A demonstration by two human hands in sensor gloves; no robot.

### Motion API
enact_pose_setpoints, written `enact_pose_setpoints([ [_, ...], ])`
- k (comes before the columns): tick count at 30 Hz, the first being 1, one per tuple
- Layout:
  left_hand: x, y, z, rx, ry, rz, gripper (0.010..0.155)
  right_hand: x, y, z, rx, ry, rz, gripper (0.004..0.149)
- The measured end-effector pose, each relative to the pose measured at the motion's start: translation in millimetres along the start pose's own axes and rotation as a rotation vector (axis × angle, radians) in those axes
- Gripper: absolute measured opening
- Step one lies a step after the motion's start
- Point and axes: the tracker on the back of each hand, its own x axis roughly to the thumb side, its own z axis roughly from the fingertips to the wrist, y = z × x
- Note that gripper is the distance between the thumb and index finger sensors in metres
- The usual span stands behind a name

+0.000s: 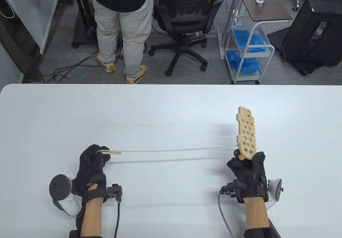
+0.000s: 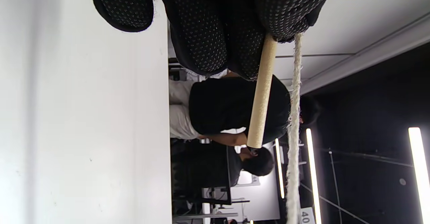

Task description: Remove rope from all holes on crocodile lacing toy

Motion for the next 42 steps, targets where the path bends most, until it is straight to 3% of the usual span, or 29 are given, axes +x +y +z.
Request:
enact_pose_setpoints([
  [10, -7, 11, 3, 0.107, 0.061, 0.091, 0.042, 5, -8, 0, -0.076, -0.051, -0.02, 0.052],
  [17, -5, 3, 3, 0.095, 0.053, 0.038, 0.042, -5, -1, 0, -0.016, -0.03, -0.006, 0.049],
  [24, 2, -38, 12, -0.078, 0.002, -0.147, 0.041, -31, 25, 11, 0.107, 0.005, 0.211, 0.049],
  [31, 6, -80, 27, -0.272, -0.086, -0.266, 0.041, -59, 54, 29, 0.277, 0.076, 0.308, 0.048],
  [39, -1, -112, 42, -0.512, -0.019, -0.108, 0.041, -83, 87, 48, 0.56, 0.097, 0.445, 0.048],
  [42, -5, -118, 42, -0.604, 0.007, -0.028, 0.041, -86, 93, 53, 0.604, 0.095, 0.445, 0.048],
])
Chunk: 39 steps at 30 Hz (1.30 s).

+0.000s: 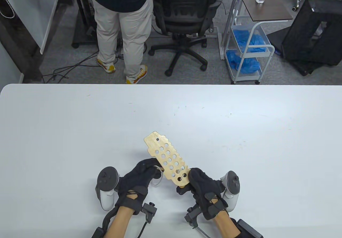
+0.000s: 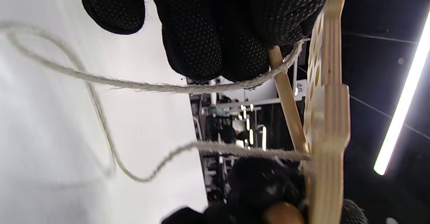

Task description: Remove rope from all holes on crocodile lacing toy

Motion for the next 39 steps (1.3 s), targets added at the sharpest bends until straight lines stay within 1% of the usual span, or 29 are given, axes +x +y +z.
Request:
enact_pose_setpoints([
  [3, -4, -1, -1, -0.043, 0.024, 0.066, 0.042, 1, 3, 0, 0.009, -0.009, -0.048, 0.048],
  [6, -6, -1, -2, -0.064, 0.028, 0.088, 0.042, 3, 4, 1, 0.017, -0.016, -0.044, 0.048],
  [10, -10, -7, -5, -0.147, 0.048, 0.133, 0.043, 4, 8, 1, 0.054, -0.025, -0.06, 0.048],
  [13, -10, -11, -6, -0.202, 0.052, 0.12, 0.043, 5, 11, 0, 0.078, -0.031, -0.065, 0.048],
  [18, -6, -14, -5, -0.182, 0.036, 0.017, 0.042, 6, 12, 1, 0.081, -0.036, -0.064, 0.048],
  [24, -1, -19, -4, -0.217, -0.013, 0.014, 0.041, 5, 12, 1, 0.079, -0.027, -0.028, 0.048],
  [28, 5, -25, -2, -0.248, -0.062, 0.008, 0.041, 6, 11, 1, 0.061, -0.023, 0.008, 0.048],
  [31, 8, -28, -1, -0.249, -0.098, 0.022, 0.044, 8, 8, 1, 0.033, -0.027, 0.007, 0.048],
  [33, 9, -30, -1, -0.295, -0.113, 0.074, 0.049, 9, 5, 2, -0.006, -0.027, 0.009, 0.047],
  [36, 8, -32, -1, -0.348, -0.116, 0.154, 0.055, 12, 2, 3, -0.035, -0.039, 0.004, 0.047],
  [37, 8, -33, -1, -0.371, -0.118, 0.184, 0.059, 13, 0, 3, -0.051, -0.045, 0.017, 0.047],
  [39, 6, -34, -2, -0.41, -0.11, 0.236, 0.061, 16, -1, 3, -0.063, -0.061, 0.051, 0.047],
])
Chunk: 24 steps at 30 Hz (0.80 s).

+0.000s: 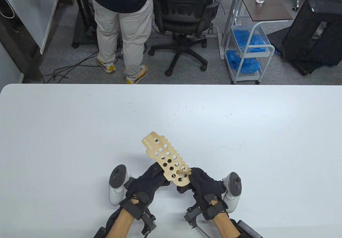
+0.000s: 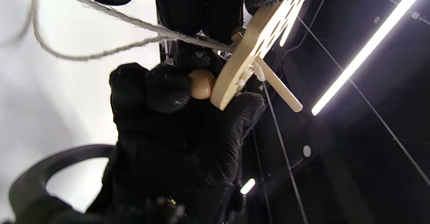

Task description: Remove rope from all holes on crocodile lacing toy

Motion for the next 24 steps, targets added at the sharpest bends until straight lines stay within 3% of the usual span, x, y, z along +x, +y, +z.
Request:
enact_pose_setpoints([
  [3, -2, -3, -1, -0.082, -0.007, 0.074, 0.071, 6, -1, 1, -0.016, -0.033, 0.103, 0.047],
  [6, -1, 1, 0, -0.005, -0.008, 0.008, 0.07, 16, 4, 1, 0.023, -0.1, 0.196, 0.047],
  [11, -1, 2, 0, 0.002, 0.0, 0.002, 0.067, 26, 8, 1, 0.055, -0.158, 0.342, 0.047],
  [18, -8, 1, 3, 0.054, 0.109, -0.067, 0.079, 40, 10, 7, -0.022, -0.267, 0.596, 0.043],
  [24, -5, -4, 2, 0.078, 0.151, -0.265, 0.084, 35, 7, 7, -0.063, -0.231, 0.546, 0.044],
])
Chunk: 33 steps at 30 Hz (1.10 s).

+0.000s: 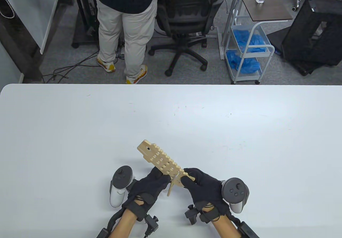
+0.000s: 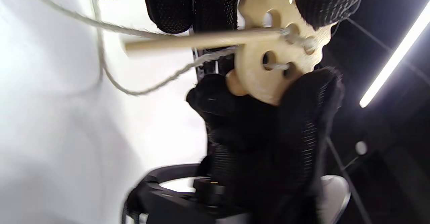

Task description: Remove rope from all holes on crocodile lacing toy

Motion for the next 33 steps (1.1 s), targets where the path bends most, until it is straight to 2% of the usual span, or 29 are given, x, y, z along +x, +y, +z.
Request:
enact_pose_setpoints([
  [6, 11, -3, 0, 0.053, -0.012, -0.26, 0.079, -17, -4, 1, -0.049, 0.117, -0.146, 0.045],
  [16, 17, 4, 2, 0.109, -0.003, -0.414, 0.067, -30, -11, 0, -0.073, 0.197, -0.197, 0.046],
  [24, 20, 11, 5, 0.146, -0.009, -0.452, 0.06, -35, -18, -1, -0.113, 0.238, -0.193, 0.046],
  [33, 20, 17, 6, 0.173, -0.003, -0.456, 0.058, -40, -27, -1, -0.172, 0.289, -0.202, 0.046],
])
